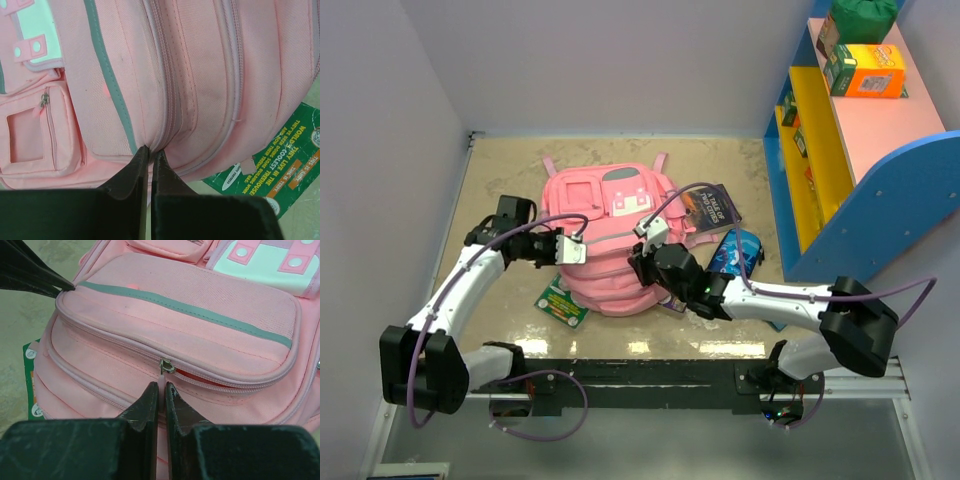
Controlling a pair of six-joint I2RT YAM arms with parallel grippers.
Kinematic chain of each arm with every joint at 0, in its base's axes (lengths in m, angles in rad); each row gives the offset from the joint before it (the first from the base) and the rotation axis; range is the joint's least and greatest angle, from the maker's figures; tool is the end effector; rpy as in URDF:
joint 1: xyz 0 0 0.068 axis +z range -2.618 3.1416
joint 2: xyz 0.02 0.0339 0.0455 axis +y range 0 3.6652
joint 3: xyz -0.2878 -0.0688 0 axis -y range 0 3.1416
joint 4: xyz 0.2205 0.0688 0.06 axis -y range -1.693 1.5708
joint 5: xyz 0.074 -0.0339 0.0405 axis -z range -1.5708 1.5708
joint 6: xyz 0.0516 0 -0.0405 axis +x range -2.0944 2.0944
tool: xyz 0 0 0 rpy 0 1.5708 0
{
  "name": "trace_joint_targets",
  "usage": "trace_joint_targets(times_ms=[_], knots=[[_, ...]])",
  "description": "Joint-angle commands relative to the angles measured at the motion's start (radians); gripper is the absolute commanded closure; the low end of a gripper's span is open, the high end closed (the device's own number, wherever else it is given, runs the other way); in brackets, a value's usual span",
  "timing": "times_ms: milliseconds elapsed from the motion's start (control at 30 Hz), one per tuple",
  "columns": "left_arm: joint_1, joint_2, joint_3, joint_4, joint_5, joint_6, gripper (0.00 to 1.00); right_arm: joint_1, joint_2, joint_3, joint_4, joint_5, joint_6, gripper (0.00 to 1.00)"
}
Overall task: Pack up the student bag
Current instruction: Unzip the student bag at the center of the board.
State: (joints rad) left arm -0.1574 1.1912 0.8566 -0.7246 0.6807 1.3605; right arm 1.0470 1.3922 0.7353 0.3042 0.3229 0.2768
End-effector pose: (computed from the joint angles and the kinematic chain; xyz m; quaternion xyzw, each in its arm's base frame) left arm 0.1897 -0.0630 0.2656 0.6889 0.6036 -0.1313 0.3794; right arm 0.1620 0.2477 0.2671 -0.2189 0.7848 0.2430 0.5264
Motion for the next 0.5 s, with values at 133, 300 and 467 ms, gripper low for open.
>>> trace_joint_targets(times_ms=[133, 300, 467], knots=[[-0.018, -0.004, 0.053, -0.009, 0.189, -0.152, 1.0, 0.033, 0.048, 0.093, 0.065, -0.068, 0.025, 1.0], [-0.018, -0.004, 0.044, 0.031, 0.22, -0.224, 1.0, 0.073, 0.079, 0.124, 0.093, -0.079, 0.024, 1.0], [-0.019, -0.004, 0.036, 0.117, 0.237, -0.328, 1.0, 0.143, 0.123, 0.133, 0.157, -0.099, 0.01, 1.0]])
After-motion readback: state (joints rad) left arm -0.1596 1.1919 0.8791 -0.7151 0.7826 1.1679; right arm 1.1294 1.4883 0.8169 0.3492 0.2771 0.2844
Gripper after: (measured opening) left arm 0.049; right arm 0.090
